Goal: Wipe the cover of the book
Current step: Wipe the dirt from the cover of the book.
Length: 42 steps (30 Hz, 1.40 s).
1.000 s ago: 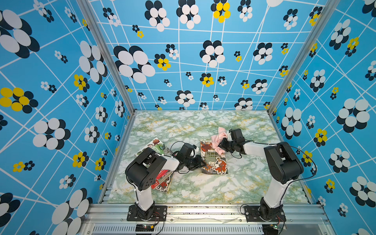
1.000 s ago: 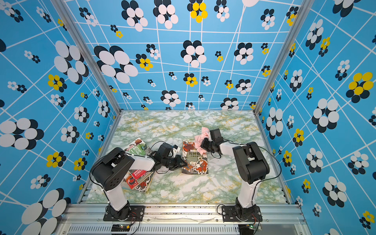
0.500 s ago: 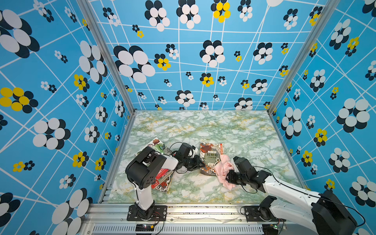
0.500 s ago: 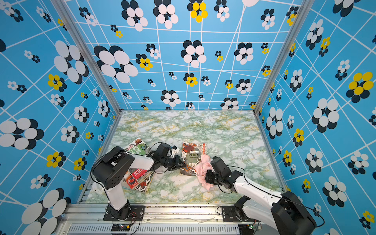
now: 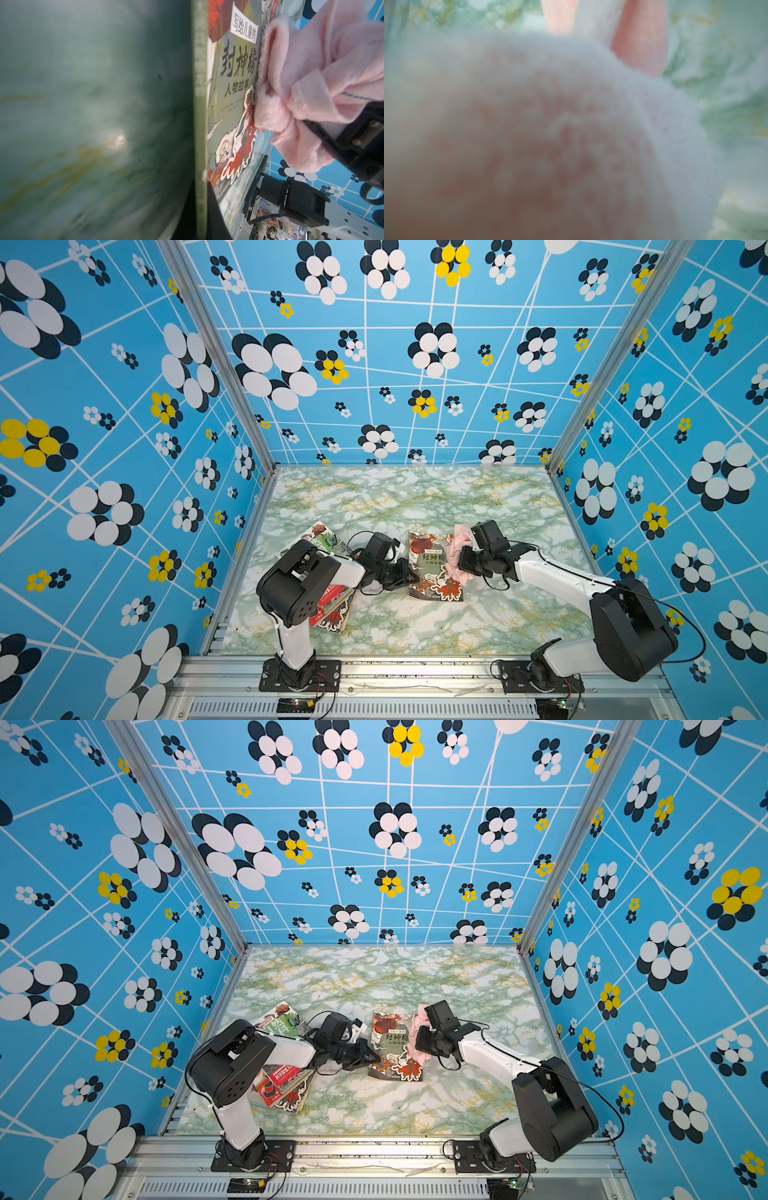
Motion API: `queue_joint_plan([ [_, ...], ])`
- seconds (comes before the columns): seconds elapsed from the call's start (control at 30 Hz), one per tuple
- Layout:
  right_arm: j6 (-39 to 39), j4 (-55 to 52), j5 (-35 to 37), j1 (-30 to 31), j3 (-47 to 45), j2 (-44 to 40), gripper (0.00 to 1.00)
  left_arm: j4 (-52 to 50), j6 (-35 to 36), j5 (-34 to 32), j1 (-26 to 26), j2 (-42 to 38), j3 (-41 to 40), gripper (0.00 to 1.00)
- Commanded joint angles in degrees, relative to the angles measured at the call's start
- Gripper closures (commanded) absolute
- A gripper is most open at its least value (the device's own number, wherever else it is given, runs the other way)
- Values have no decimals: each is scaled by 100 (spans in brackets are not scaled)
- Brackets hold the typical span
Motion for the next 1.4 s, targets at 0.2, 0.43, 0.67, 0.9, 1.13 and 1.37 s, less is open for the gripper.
queue_joint_plan([
  [0.2,-543,738,-279,-471,1054,1876,100,36,-36,3,-90,33,-154,100],
  [0.43,-709,866,73,-573,460,1601,100,329,-224,68,-103,149,-192,100],
  [0.67,-29,1778,-635,370,1036,2690,100,156,-115,95,-232,321,68,100],
  [0.9,718,2667,-1349,1067,1882,3534,100,119,-137,62,-257,306,-2,100],
  [1.13,742,2553,-1555,1058,763,2794,100,91,-145,9,-156,298,38,100],
  [1.37,823,3017,-1060,1280,-922,1347,100,65,-132,57,-124,404,154,100],
])
